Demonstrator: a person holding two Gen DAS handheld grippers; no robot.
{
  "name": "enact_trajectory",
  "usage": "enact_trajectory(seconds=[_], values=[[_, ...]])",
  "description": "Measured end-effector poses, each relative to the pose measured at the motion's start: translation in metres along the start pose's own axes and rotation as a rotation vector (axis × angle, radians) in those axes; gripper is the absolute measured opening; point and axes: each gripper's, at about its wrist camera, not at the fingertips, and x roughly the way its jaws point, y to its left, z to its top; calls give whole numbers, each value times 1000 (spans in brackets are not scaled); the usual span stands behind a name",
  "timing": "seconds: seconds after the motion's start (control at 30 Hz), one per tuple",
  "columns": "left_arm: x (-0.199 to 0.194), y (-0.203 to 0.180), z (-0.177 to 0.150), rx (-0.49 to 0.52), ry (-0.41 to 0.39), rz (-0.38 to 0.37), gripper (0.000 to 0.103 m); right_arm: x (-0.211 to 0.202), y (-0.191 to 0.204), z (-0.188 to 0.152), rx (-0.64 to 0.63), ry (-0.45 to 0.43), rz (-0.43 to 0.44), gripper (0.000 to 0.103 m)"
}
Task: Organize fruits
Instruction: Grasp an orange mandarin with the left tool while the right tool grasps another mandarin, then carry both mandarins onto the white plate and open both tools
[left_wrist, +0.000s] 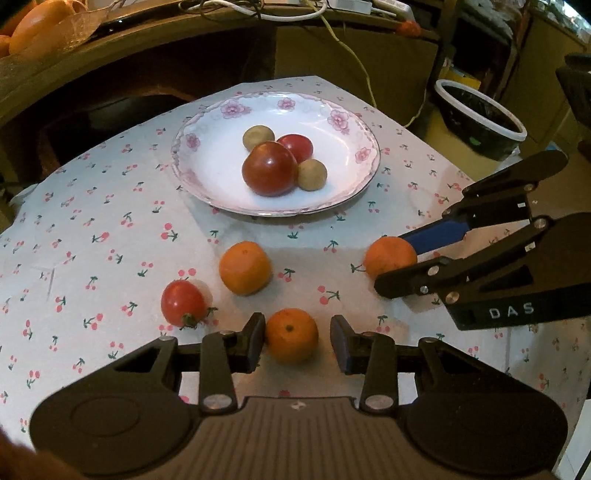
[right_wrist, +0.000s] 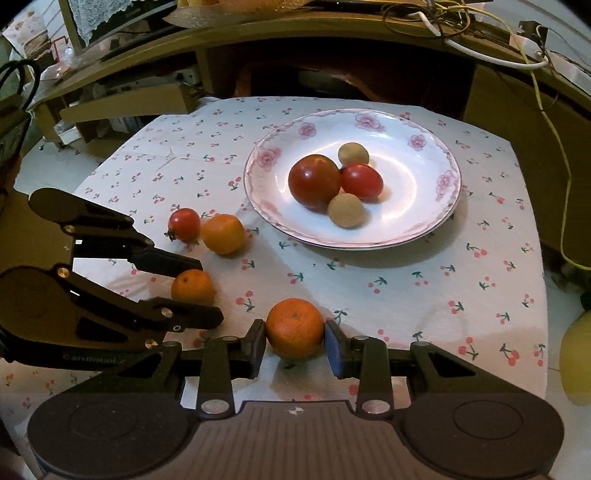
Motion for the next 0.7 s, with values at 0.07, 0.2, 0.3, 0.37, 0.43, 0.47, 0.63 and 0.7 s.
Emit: enact_trajectory(seconds=[0.07,0.2,0.3,0.37,0.43,0.47,0.63,0.7], values=[[-1,-1,0,16,-1,13,35,-1,0,-1,-3,0,-2,35],[-4,-8,-2,53,-5,4,35,3,3,0,-22,3,-9,35],[-2,-9,-4,70,2,15,35,3,5,0,-39,1,-16,35],[-2,-9,-3,71,2,9,35,5,5,-1,-41,6,-12,36],[-2,-7,-3,65,2,3,35,5,5,-1,-47,3,-12,36],[-2,-7,-3,60,1,1,36,5,4,-1,-45,2,-10,36],[-1,-9,-3,68,8,1,41,4,2,-2,-36,-2,-13,41],[-1,-9,-4,73,11,1,44,4,1,-2,-28,-2,-9,41]])
